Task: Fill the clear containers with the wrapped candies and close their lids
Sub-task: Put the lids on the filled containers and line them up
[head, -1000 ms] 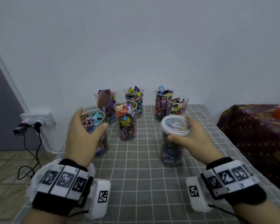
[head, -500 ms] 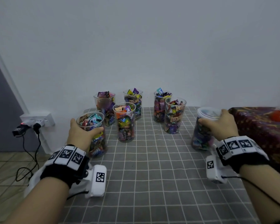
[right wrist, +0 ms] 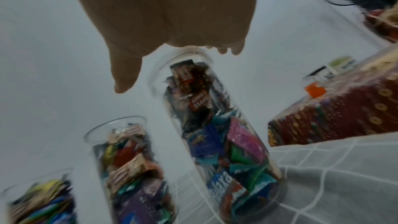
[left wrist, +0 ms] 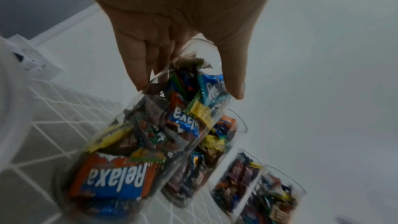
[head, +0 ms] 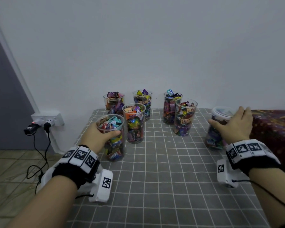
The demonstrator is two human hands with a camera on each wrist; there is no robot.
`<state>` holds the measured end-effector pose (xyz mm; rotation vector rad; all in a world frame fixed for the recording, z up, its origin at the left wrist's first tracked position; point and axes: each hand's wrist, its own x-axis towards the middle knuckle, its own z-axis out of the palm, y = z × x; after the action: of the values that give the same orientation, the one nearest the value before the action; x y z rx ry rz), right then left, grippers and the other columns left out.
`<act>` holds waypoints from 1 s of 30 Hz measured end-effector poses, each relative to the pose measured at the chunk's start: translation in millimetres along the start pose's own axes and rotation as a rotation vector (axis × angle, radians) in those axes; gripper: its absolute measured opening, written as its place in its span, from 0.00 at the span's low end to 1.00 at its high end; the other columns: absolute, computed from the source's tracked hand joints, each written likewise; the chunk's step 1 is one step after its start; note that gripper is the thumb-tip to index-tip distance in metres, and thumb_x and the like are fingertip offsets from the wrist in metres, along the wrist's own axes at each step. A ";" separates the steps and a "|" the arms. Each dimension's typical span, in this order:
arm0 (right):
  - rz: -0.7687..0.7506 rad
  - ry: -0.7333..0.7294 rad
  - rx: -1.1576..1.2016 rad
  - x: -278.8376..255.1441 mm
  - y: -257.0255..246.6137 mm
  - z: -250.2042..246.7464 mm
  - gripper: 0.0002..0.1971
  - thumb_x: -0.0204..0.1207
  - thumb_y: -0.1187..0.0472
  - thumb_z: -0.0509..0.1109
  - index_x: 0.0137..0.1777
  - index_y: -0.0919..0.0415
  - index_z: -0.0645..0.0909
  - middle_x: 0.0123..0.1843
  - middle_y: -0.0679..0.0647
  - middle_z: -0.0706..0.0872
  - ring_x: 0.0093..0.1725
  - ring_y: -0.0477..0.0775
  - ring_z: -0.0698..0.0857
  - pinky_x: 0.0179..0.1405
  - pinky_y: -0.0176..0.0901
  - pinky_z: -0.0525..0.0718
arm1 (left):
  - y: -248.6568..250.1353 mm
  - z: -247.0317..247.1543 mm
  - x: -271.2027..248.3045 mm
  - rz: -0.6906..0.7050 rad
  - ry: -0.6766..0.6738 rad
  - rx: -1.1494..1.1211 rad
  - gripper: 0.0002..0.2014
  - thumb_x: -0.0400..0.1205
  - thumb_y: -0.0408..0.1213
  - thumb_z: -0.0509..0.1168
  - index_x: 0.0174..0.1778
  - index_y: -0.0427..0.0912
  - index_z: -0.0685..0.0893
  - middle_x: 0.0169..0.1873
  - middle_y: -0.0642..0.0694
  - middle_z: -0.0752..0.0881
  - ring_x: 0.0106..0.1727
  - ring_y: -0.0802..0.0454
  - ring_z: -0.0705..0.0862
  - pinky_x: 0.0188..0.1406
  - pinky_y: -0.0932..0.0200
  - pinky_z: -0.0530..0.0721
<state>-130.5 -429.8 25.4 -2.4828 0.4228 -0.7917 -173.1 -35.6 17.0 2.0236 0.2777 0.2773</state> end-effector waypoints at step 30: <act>-0.140 -0.915 0.823 -122.7 -81.8 40.6 0.43 0.61 0.69 0.82 0.70 0.48 0.61 0.64 0.47 0.80 0.62 0.42 0.80 0.58 0.37 0.83 | 29.9 44.2 -77.5 0.237 -0.427 0.446 0.52 0.68 0.57 0.75 0.83 0.50 0.52 0.79 0.53 0.66 0.78 0.51 0.66 0.74 0.55 0.68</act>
<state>-190.6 -294.9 -14.5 -1.8092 -0.3518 0.1808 -230.5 -110.2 18.3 2.4964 -0.1874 -0.0863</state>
